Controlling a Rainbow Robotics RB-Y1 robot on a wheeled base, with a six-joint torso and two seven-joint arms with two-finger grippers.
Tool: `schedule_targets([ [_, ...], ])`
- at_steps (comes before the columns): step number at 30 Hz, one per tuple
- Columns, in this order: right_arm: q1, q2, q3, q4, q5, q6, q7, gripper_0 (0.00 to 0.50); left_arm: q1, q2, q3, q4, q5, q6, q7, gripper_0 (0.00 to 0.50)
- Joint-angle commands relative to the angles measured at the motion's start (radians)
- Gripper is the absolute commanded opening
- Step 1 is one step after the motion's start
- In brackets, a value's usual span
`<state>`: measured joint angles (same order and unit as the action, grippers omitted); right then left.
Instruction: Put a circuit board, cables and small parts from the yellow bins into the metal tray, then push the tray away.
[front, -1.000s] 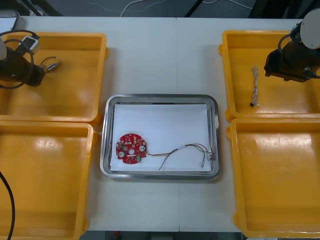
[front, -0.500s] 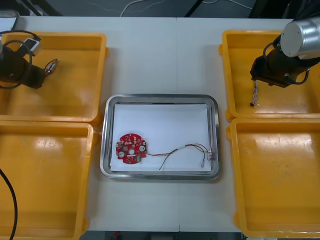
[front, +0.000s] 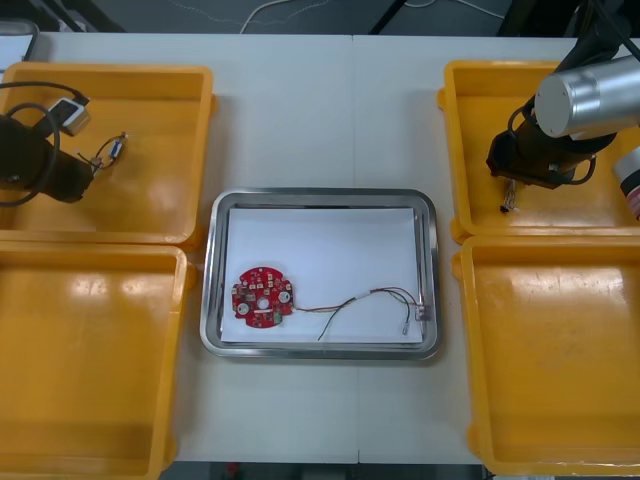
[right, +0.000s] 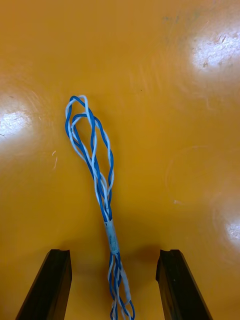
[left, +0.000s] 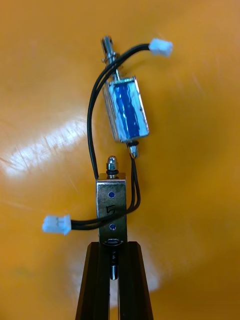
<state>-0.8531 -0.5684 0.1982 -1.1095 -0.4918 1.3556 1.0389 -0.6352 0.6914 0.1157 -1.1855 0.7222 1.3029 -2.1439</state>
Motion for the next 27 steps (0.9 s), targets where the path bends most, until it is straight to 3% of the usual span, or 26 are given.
schedule_targets([
  [1,-0.043,0.015,0.013,-0.003,0.006,-0.01,0.013,0.5,0.115,0.065,0.042,-0.155,0.0,0.03,0.025,0.0],
  [7,-0.043,0.015,0.015,-0.003,0.006,-0.01,0.017,0.5,0.201,0.079,0.064,-0.243,-0.007,0.041,0.035,0.0],
  [15,-0.037,0.016,0.023,0.019,0.006,-0.05,0.024,0.5,0.23,0.079,0.088,-0.27,-0.02,0.041,0.036,0.016],
  [17,-0.037,0.016,0.033,0.031,0.006,-0.076,0.026,0.5,0.23,0.079,0.093,-0.27,-0.023,0.041,0.038,0.105],
  [25,-0.037,0.015,0.035,0.034,0.006,-0.064,0.027,0.5,0.216,0.08,0.099,-0.269,-0.023,0.041,0.053,0.319],
  [26,-0.037,0.016,0.035,0.033,0.006,-0.064,0.026,0.489,0.212,0.08,0.099,-0.269,-0.023,0.042,0.055,0.351],
  [27,-0.035,0.015,0.035,0.034,0.007,-0.064,0.027,0.394,0.204,0.082,0.097,-0.267,-0.023,0.052,0.058,0.38],
])
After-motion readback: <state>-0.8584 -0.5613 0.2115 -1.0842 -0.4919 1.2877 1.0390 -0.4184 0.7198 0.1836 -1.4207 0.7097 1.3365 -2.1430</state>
